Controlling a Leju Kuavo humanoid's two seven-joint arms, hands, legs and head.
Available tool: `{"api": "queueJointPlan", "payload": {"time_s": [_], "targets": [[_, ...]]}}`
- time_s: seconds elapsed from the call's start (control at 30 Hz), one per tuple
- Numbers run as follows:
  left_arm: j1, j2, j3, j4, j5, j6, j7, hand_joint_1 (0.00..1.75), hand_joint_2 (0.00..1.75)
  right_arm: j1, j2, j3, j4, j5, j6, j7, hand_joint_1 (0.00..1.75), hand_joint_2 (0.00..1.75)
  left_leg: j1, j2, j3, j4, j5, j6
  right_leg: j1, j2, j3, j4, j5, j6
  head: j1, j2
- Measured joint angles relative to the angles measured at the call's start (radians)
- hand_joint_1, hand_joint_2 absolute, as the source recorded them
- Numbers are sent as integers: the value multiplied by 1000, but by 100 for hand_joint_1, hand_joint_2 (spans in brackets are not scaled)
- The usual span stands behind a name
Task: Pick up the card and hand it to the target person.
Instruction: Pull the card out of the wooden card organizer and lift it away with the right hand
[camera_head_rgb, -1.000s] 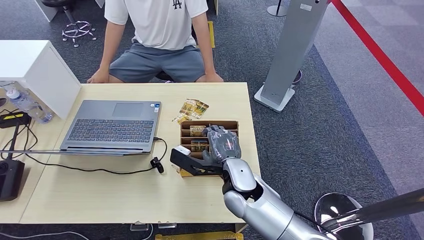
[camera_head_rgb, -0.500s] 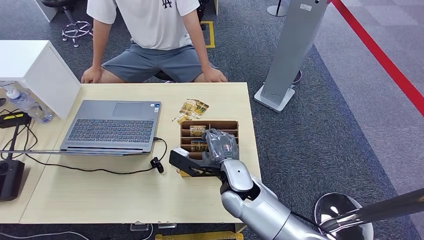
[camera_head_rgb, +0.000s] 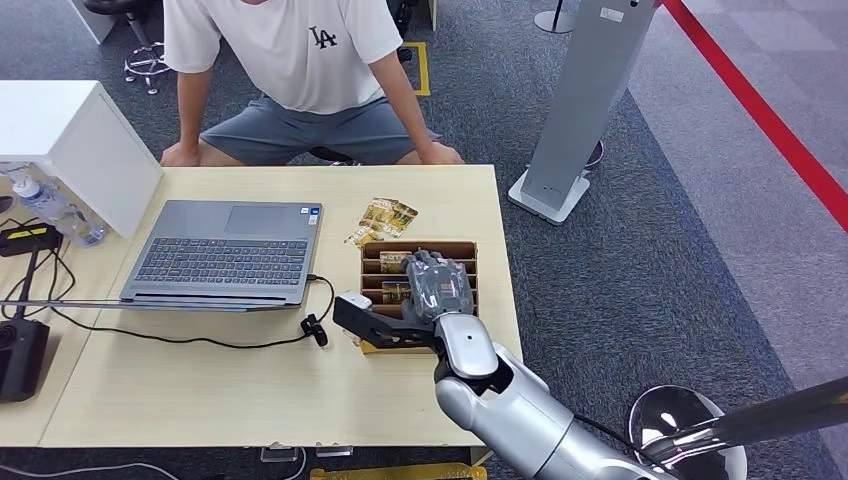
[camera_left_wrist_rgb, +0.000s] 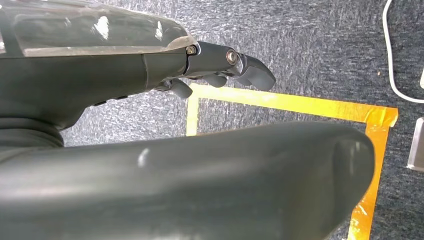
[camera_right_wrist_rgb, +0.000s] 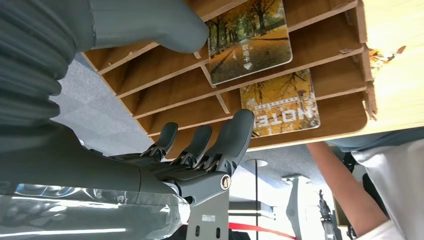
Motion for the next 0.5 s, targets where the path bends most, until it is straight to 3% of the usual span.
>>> {"api": "queueJointPlan", "payload": {"time_s": [0.5], "targets": [[-1,-5,-2,0,0,2,8,0,0,-5,22,8,32,-9,2,-11,85,175,0,0,0,0,0,0,0,0,0,0,0,0,0,0]]}}
